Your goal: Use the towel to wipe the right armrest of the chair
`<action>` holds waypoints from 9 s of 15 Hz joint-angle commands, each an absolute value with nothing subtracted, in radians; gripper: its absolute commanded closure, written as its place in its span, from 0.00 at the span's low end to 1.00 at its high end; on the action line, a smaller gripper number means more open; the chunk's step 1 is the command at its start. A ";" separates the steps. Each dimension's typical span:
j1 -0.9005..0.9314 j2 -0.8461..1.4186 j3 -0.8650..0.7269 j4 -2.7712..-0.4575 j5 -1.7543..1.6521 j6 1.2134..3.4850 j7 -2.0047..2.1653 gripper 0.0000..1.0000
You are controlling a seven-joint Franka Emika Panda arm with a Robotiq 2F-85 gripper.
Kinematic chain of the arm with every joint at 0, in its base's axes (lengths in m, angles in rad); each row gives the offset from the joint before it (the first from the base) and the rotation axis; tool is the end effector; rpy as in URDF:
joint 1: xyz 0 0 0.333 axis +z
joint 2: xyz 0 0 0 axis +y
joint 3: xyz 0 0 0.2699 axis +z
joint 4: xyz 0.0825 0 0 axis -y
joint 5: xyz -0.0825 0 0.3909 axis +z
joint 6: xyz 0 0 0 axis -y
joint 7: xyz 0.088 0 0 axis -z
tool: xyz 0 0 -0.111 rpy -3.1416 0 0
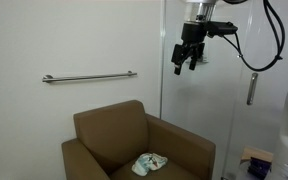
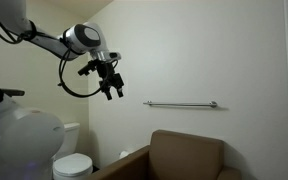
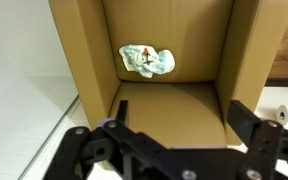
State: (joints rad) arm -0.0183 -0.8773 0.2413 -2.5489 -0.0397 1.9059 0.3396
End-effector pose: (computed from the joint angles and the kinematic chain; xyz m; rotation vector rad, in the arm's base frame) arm 0.3488 0.0799 0.5165 2.9400 -0.2541 0.3941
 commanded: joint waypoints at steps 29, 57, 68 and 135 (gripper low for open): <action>-0.096 -0.246 0.357 -2.789 -0.138 2.714 0.507 0.00; 0.102 0.974 -0.052 -1.971 0.090 2.828 0.255 0.00; 0.191 1.084 -0.231 -1.724 0.038 2.898 0.270 0.00; 0.170 0.744 -0.448 -1.698 -0.161 2.721 0.367 0.92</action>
State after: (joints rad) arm 0.1778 0.8568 -0.3842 -1.5959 -0.0944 2.6318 0.3085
